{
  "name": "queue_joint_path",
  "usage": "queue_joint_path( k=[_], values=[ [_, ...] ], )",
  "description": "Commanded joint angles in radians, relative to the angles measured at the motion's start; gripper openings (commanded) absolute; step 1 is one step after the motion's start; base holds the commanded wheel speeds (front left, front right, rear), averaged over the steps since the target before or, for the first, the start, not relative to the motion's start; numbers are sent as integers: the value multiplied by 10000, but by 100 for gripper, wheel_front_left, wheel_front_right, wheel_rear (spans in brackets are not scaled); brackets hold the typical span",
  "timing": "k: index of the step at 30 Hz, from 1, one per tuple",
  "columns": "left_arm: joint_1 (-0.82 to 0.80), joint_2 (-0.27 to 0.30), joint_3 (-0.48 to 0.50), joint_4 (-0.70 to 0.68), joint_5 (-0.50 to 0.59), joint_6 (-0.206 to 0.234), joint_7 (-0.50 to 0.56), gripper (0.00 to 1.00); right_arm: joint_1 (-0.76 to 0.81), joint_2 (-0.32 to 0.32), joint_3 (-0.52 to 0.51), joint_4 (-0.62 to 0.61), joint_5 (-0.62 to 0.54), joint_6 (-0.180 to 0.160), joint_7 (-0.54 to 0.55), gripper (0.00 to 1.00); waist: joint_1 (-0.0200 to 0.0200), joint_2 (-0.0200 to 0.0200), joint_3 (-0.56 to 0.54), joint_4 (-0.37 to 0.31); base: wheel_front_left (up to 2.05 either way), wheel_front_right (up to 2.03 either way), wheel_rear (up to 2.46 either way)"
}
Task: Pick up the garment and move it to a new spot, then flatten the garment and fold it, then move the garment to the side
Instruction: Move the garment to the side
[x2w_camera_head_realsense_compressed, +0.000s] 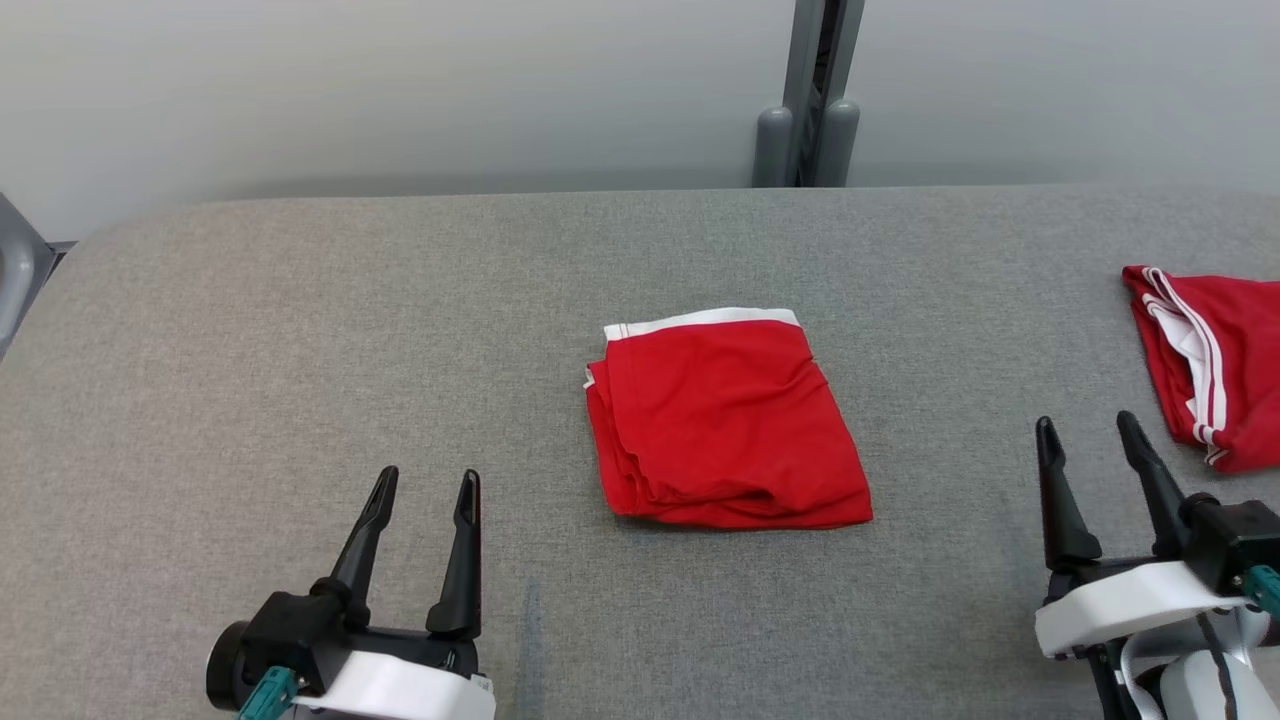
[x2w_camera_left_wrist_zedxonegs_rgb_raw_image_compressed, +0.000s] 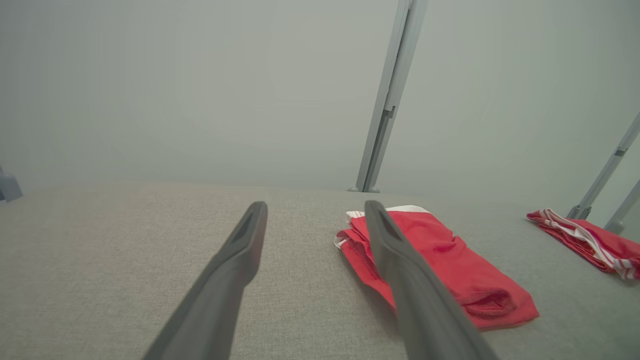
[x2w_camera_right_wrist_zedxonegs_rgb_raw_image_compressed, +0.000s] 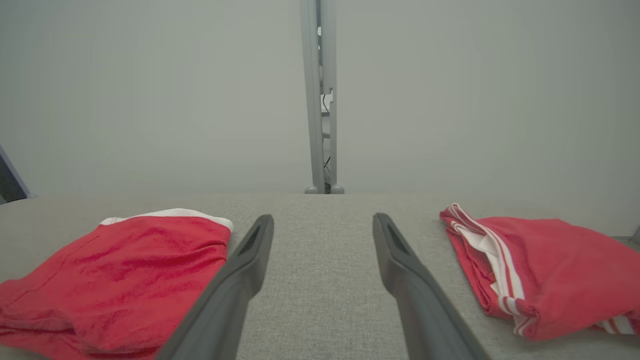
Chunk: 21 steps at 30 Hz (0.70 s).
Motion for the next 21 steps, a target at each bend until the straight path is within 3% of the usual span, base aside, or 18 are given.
queue_joint_path(
  k=[1, 6, 8, 11, 18, 21],
  values=[
    [-76, 38, -22, 6, 12, 25, -17, 100, 22, -126, 96, 132, 240, 1, -1, 100, 0, -1, 72, 43, 0, 0, 0],
    [-362, 38, -181, -64, 63, 39, -17, 100, -790, -873, 1571, 694, 2092, 1, 766, 100, 0, -1, 519, 251, 0, 0, 0],
    [-557, 36, -305, -92, 18, 42, -17, 100, -1323, -1655, 2483, 796, 3475, 1, 1676, 100, 0, -1, 868, 463, 0, 0, 0],
    [-796, 41, -445, -120, -52, 70, -17, 100, -1959, -2216, 3205, 821, 4987, 2, 2794, 100, 0, -1, 1227, 729, 0, 0, 0],
    [-1183, 35, -886, -158, -242, 183, -17, 100, -3056, -3531, 4351, 689, 7550, 1, 4770, 100, 0, -1, 1864, 1484, 0, 0, 0],
    [-1302, 35, -1060, -141, -328, 254, -17, 100, -3305, -3808, 4533, 908, 8340, 1, 5439, 100, 0, -1, 2022, 1777, 0, 0, 0]
  ],
)
